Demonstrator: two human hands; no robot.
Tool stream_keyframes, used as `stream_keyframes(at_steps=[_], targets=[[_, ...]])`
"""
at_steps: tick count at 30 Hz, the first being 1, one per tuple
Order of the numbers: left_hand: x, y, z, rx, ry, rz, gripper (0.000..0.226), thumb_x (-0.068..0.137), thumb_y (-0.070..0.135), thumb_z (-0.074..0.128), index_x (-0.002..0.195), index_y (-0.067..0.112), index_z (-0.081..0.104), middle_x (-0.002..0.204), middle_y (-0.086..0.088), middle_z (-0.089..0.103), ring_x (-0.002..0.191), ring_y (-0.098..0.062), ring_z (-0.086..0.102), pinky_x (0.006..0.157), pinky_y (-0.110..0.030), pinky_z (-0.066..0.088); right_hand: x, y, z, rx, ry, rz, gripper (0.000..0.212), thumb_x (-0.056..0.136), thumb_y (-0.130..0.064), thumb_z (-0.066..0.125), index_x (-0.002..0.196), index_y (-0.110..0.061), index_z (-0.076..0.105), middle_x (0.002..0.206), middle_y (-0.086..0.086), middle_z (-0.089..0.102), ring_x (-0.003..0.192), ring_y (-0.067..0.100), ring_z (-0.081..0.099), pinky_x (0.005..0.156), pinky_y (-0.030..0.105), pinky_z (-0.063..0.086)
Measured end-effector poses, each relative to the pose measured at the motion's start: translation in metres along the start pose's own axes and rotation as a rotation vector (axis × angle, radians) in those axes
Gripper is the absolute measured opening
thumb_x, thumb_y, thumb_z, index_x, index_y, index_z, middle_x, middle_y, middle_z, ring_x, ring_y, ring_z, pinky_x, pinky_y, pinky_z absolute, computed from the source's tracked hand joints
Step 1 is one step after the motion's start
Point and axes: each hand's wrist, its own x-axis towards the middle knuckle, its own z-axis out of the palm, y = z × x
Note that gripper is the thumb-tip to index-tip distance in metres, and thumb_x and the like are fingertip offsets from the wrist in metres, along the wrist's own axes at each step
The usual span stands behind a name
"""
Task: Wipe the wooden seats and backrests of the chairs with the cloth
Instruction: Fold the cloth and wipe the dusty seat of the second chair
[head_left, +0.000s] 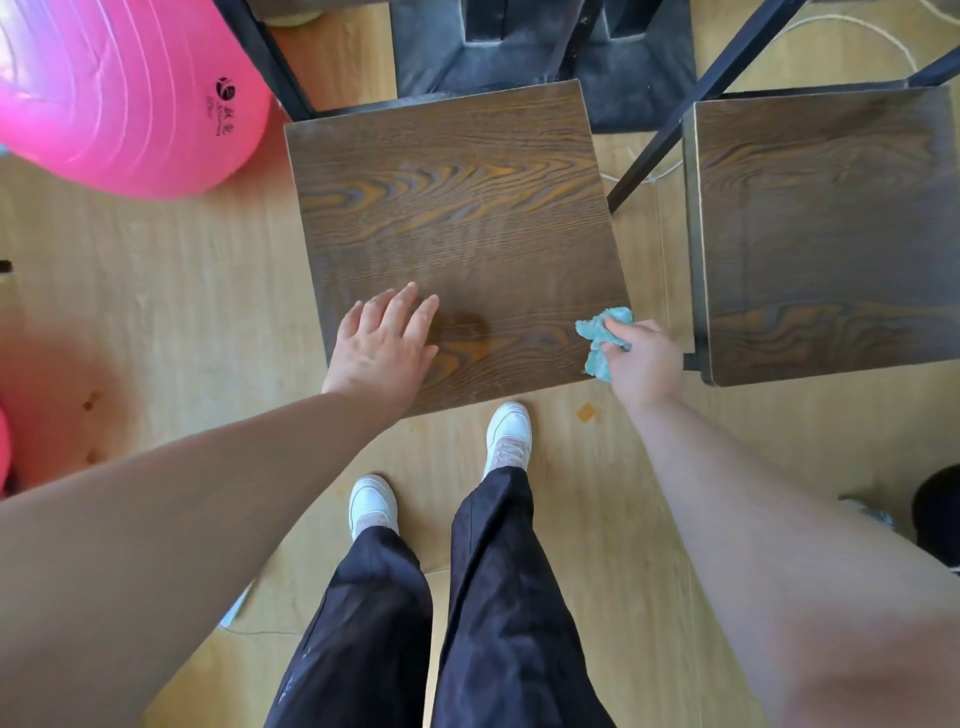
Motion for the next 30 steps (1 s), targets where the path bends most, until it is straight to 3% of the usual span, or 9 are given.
stream_keyframes(at_steps=[3,7,15,21,25,28,30], targets=[[-0.014,-0.018,0.004,0.016,0.001,0.001,0.058,0.102,0.040,0.033,0.154,0.023,0.014,0.160,-0.003,0.015,0.145,-0.026,0.013,0.119,-0.045,0.014,-0.020,-0.007,0.019,-0.015,0.016,-0.033,0.033,0.092,-0.004,0.060,0.123,-0.014,0.068,0.120,0.000,0.059,0.100,0.013,0.057,0.084,0.013,0.040],[-0.029,-0.041,0.008,0.021,0.006,-0.010,0.058,0.102,0.040,0.035,0.153,0.023,0.015,0.159,-0.004,0.017,0.144,-0.026,0.016,0.117,-0.044,0.019,-0.055,-0.022,0.051,0.027,-0.032,-0.060,0.034,0.091,0.001,0.058,0.122,-0.011,0.068,0.115,0.001,0.058,0.096,0.012,0.056,0.078,0.000,0.035],[-0.046,-0.073,0.011,0.011,0.007,-0.016,0.057,0.103,0.039,0.032,0.154,0.023,0.012,0.160,-0.002,0.014,0.144,-0.026,0.015,0.117,-0.044,0.016,-0.110,-0.065,0.118,0.104,-0.097,-0.126,0.036,0.090,0.003,0.058,0.120,-0.012,0.068,0.109,-0.003,0.059,0.095,0.012,0.059,0.086,0.018,0.047],[-0.043,-0.087,0.004,0.046,0.000,0.026,0.058,0.100,0.040,0.038,0.153,0.022,0.020,0.158,-0.004,0.021,0.143,-0.028,0.020,0.116,-0.046,0.021,-0.111,-0.074,0.116,0.085,-0.161,-0.152,0.035,0.092,0.000,0.057,0.122,-0.013,0.068,0.113,-0.003,0.058,0.101,0.012,0.058,0.086,0.015,0.043],[-0.035,-0.084,0.005,0.053,0.007,0.046,0.058,0.099,0.039,0.042,0.152,0.022,0.025,0.157,-0.004,0.026,0.142,-0.028,0.025,0.115,-0.047,0.023,-0.082,-0.052,0.068,0.066,0.010,-0.108,0.036,0.091,0.000,0.057,0.124,-0.011,0.066,0.112,0.001,0.057,0.096,0.012,0.056,0.082,0.010,0.037],[-0.026,-0.079,0.008,0.044,0.004,0.044,0.058,0.099,0.038,0.043,0.151,0.021,0.027,0.157,-0.004,0.027,0.141,-0.029,0.025,0.115,-0.047,0.023,-0.045,-0.024,0.030,0.035,0.161,0.048,0.036,0.094,-0.005,0.055,0.128,-0.013,0.064,0.121,0.006,0.054,0.103,0.021,0.058,0.091,0.022,0.043],[-0.021,-0.075,0.008,0.028,0.000,0.022,0.058,0.099,0.039,0.043,0.152,0.021,0.025,0.157,-0.005,0.025,0.141,-0.029,0.023,0.116,-0.047,0.022,-0.024,-0.008,0.013,0.018,0.216,0.144,0.036,0.094,-0.007,0.054,0.129,-0.015,0.063,0.124,0.008,0.053,0.106,0.025,0.059,0.090,0.023,0.040]])
